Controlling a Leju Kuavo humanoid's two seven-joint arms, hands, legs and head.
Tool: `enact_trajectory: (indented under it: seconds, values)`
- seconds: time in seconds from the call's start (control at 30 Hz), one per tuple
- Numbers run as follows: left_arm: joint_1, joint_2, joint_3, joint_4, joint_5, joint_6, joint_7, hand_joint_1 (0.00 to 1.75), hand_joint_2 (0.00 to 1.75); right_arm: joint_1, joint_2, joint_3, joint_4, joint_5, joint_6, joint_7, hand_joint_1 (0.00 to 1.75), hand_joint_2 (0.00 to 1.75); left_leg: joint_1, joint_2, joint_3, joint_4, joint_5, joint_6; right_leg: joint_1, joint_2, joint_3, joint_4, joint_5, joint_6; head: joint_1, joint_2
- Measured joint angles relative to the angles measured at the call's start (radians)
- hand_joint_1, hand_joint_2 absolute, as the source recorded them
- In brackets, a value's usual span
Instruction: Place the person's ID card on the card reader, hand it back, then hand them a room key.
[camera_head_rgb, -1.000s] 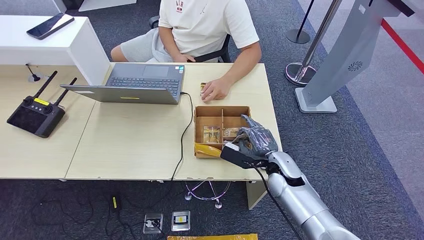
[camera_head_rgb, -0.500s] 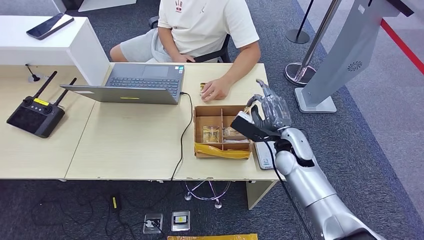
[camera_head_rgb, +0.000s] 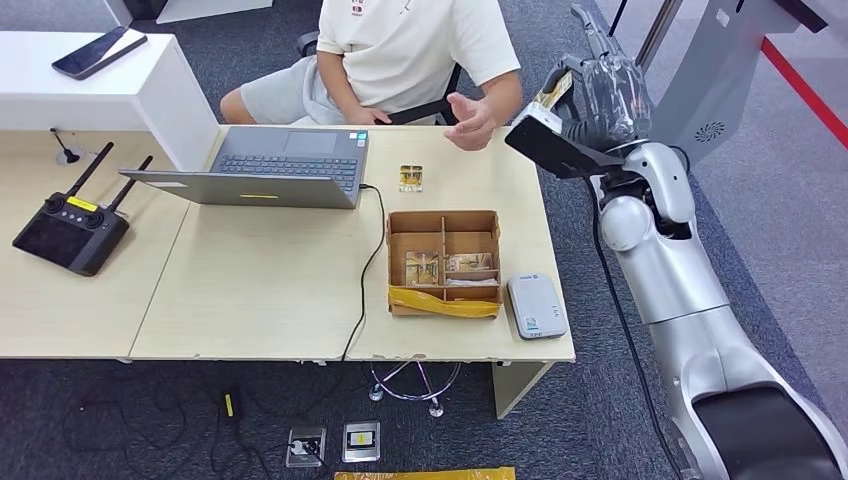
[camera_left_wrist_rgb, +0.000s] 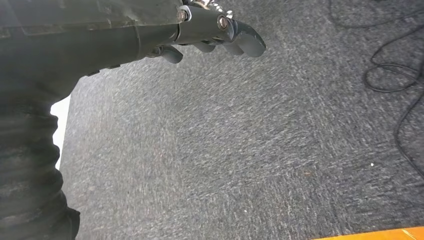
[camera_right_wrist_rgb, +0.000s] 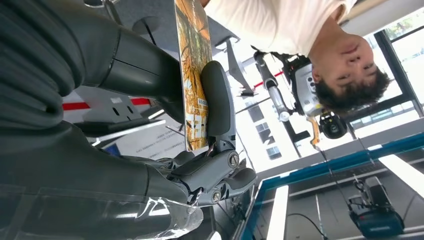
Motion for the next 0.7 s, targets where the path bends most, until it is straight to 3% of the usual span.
enact_trajectory:
  seconds: [0.3, 0.5, 0.6, 0.63, 0.7]
  values:
    - [-0.023, 0.001, -0.014, 0.0, -0.033, -0.024, 0.015, 0.0, 1.75, -0.157, 0.089, 0.084, 0.27, 0.101, -0.054, -0.04, 1.75, 1.75, 0.001, -0.001, -0.001, 0.0, 0.0, 0.0, 0.001, -0.001, 0.0, 0.001, 0.0, 0.0, 0.0, 0.0]
    - [-0.026, 0.004, -0.023, 0.0, -0.035, -0.024, 0.016, 0.0, 1.75, -0.2, 0.144, 0.139, 0.418, 0.139, -0.053, -0.031, 1.74, 1.75, 0.001, -0.001, -0.001, 0.0, 0.0, 0.0, 0.001, -0.002, 0.0, 0.001, 0.0, 0.0, 0.0, 0.0]
    - [-0.026, 0.007, -0.029, 0.0, -0.034, -0.024, 0.016, 0.0, 1.75, -0.209, 0.16, 0.158, 0.474, 0.143, -0.052, -0.025, 1.65, 1.75, 0.001, -0.001, 0.0, 0.0, 0.0, 0.0, 0.001, -0.002, 0.0, 0.001, 0.0, 0.0, 0.0, 0.0]
    - [-0.026, 0.008, -0.029, 0.0, -0.034, -0.024, 0.016, 0.0, 1.75, -0.209, 0.163, 0.162, 0.488, 0.144, -0.052, -0.024, 1.49, 1.75, 0.001, -0.001, 0.0, 0.0, 0.0, 0.0, 0.001, -0.002, 0.0, 0.001, 0.0, 0.0, 0.0, 0.0]
    - [-0.026, 0.01, -0.029, 0.0, -0.034, -0.026, 0.016, 0.0, 1.75, -0.21, 0.168, 0.169, 0.511, 0.146, -0.052, -0.023, 0.84, 1.75, 0.001, -0.001, 0.0, 0.0, 0.0, 0.0, 0.001, -0.002, 0.0, 0.0, 0.0, 0.0, 0.0, 0.0]
